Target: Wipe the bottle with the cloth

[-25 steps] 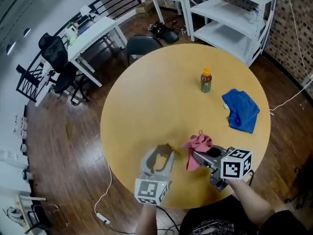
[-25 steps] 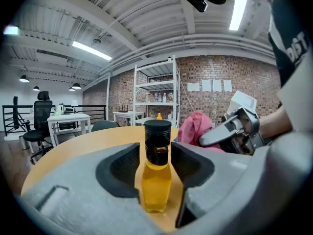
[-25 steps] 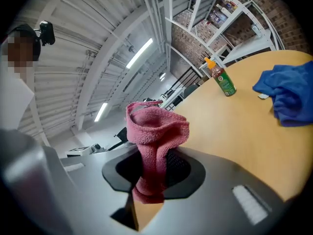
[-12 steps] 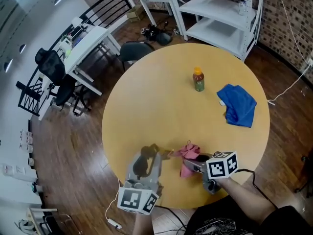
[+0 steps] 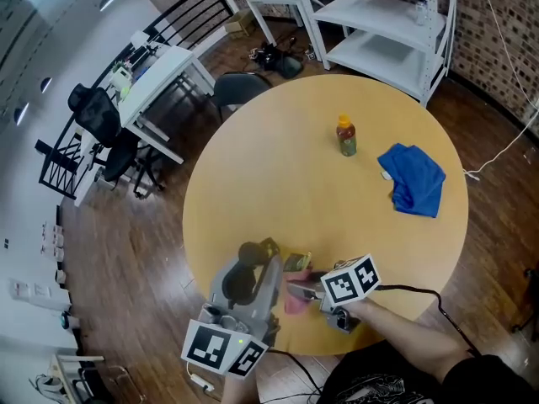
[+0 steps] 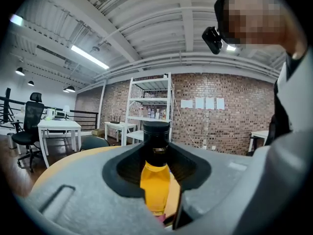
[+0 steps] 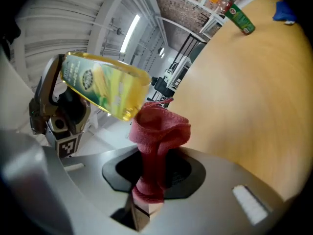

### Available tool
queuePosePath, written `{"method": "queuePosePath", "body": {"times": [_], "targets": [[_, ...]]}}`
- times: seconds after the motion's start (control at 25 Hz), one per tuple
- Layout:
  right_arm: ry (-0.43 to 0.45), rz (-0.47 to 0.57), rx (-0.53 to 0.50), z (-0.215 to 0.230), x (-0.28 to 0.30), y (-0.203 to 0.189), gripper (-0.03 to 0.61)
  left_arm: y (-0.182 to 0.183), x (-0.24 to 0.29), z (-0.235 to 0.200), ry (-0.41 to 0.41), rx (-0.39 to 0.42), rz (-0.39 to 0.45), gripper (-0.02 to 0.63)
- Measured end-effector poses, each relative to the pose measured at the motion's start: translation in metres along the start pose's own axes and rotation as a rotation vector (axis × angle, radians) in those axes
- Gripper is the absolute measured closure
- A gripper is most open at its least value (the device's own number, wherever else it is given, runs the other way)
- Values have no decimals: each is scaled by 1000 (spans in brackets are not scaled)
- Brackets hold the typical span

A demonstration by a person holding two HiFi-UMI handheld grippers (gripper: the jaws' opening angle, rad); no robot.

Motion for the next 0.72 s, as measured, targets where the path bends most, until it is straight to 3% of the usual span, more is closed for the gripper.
{"method": "queuePosePath", "body": {"times": [0.4,0.72], "targets": [[-52,79,33,24,-32,14,480,-14,-4,0,23,2,-37,474],[-172,139,-9,37,-60,23,480,-33,-3,2,33,29,-61,474]]}}
Point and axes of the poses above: the fingertips, and each gripper's own axes: x forward along the fingers, z to its right, y out of its top, the point moved 9 cm from there along -x, backward along the fingers, and after that the axes turned 3 degrees about -x, right-handed, at the moved point
